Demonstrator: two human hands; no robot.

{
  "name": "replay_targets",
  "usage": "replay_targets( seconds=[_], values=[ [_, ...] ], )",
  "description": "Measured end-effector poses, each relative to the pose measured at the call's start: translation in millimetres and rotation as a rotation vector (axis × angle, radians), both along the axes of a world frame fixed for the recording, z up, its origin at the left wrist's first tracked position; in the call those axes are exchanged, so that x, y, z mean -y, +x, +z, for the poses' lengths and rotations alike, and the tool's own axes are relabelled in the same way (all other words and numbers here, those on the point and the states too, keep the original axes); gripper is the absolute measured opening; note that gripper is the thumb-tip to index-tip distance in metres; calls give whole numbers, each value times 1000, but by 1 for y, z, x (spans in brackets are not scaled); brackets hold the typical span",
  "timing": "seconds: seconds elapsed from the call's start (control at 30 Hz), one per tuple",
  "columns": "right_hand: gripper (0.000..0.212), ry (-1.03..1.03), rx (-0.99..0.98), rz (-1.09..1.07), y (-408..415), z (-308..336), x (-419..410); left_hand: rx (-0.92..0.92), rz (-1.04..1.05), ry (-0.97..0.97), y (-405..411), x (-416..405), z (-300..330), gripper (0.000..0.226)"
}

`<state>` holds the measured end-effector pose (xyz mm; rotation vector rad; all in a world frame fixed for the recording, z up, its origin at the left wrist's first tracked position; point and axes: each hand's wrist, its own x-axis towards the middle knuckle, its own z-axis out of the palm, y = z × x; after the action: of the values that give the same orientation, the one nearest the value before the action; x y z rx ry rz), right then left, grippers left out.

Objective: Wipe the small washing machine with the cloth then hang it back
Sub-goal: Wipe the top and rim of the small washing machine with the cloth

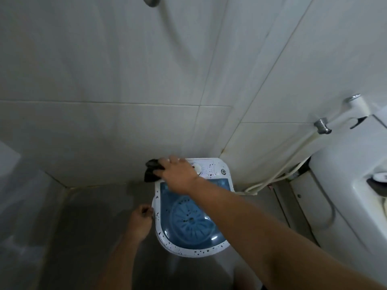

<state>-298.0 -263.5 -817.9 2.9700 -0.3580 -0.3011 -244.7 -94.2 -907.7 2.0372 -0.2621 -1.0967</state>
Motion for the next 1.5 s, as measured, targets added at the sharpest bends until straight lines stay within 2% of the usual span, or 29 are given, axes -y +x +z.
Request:
replay_targets(
  seconds=[0.07,0.13,0.2,0.33,0.4,0.53,0.8,0.87,1.0,1.07,1.13,1.2,1.33,1.47,1.5],
  values=[
    [44,-27,20,-336,5,17,34,1,-16,5,-1,1,5,15],
    [44,38,-3,-643,-2,29,68,9,-22,6,-2,0,7,14],
    [46,177,45,-755,-19,26,89,33,-19,6,-1,0,8,13],
    [49,338,148,-600,-58,-2,89,45,-9,5,-2,1,9,11],
    [48,330,242,-549,-75,-14,92,36,-27,21,-2,1,11,15],
    [45,300,323,-621,-103,-20,92,40,-53,43,-1,0,11,10],
    [47,154,297,-422,-157,-35,53,61,-47,39,-3,-1,12,11],
    [47,148,288,-473,-157,-29,60,63,-49,39,0,-2,7,11],
    [50,273,328,-827,-125,-16,61,59,-58,44,2,-3,3,14],
    [52,253,328,-770,-119,-18,46,58,-43,43,-1,-3,9,13],
    [49,241,323,-606,-135,-26,31,59,-29,35,-3,-1,14,12],
    [44,235,344,-543,-157,-32,38,40,-16,33,-5,0,17,13],
    [45,230,408,-785,-164,-31,53,3,12,21,-6,2,16,11],
    [50,161,313,-466,-168,-40,34,-16,31,17,-7,2,16,16],
    [49,145,312,-447,-170,-37,42,-22,33,15,-7,2,17,16]
  ],
)
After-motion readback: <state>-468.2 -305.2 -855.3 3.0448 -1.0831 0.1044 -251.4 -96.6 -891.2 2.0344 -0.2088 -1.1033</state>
